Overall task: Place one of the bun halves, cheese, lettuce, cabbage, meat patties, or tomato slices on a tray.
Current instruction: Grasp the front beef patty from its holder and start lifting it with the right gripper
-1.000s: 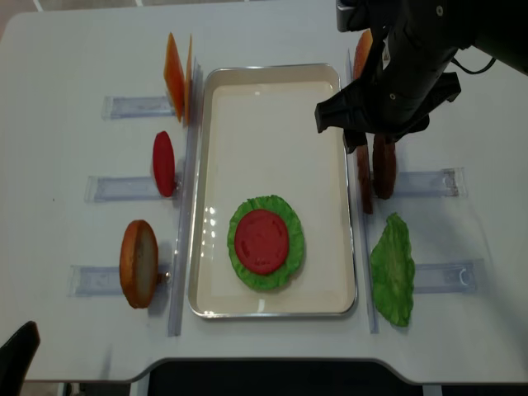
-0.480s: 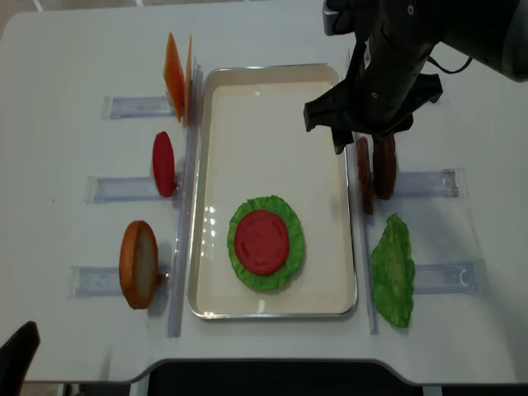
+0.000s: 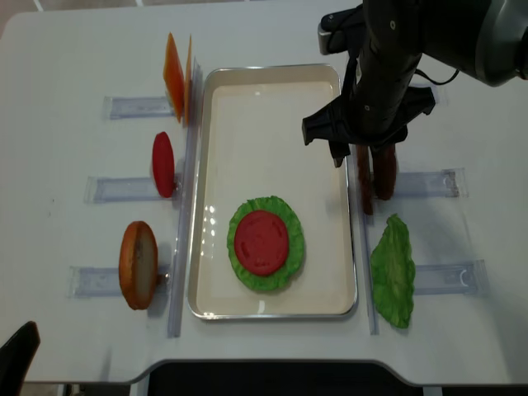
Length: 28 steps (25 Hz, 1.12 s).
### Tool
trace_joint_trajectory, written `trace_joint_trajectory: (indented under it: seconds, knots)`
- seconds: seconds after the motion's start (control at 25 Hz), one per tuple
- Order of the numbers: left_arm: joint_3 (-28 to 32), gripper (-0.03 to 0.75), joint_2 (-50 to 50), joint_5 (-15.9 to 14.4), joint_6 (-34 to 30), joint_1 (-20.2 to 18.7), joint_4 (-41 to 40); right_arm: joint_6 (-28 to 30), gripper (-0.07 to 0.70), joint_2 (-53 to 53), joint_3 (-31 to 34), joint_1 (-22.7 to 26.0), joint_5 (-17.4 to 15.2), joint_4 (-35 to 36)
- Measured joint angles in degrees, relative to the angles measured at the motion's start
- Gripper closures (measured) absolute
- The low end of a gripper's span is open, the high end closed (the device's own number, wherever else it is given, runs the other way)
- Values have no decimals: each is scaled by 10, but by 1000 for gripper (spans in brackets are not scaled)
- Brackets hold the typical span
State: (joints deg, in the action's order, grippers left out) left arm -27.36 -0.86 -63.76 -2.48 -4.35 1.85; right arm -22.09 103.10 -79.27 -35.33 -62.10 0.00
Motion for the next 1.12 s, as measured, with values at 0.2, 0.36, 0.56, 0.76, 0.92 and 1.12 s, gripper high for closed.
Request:
trace_joint_trajectory:
  seconds: [0.2,0.36,0.56,0.76,0.92,1.12]
  knots:
    - [0,181,0,0,0,0,0,0,226,9,0,0,1,-5]
    - [0,181,0,0,0,0,0,0,223,13,0,0,1,-19]
    - [0,181,0,0,0,0,0,0,223,13,0,0,1,-31]
    - [0,181,0,0,0,0,0,0,223,13,0,0,1,-31]
    - [0,181,0,0,0,0,0,0,223,13,0,0,3,-31]
    - [0,181,0,0,0,0,0,0,223,22,0,0,7,-31]
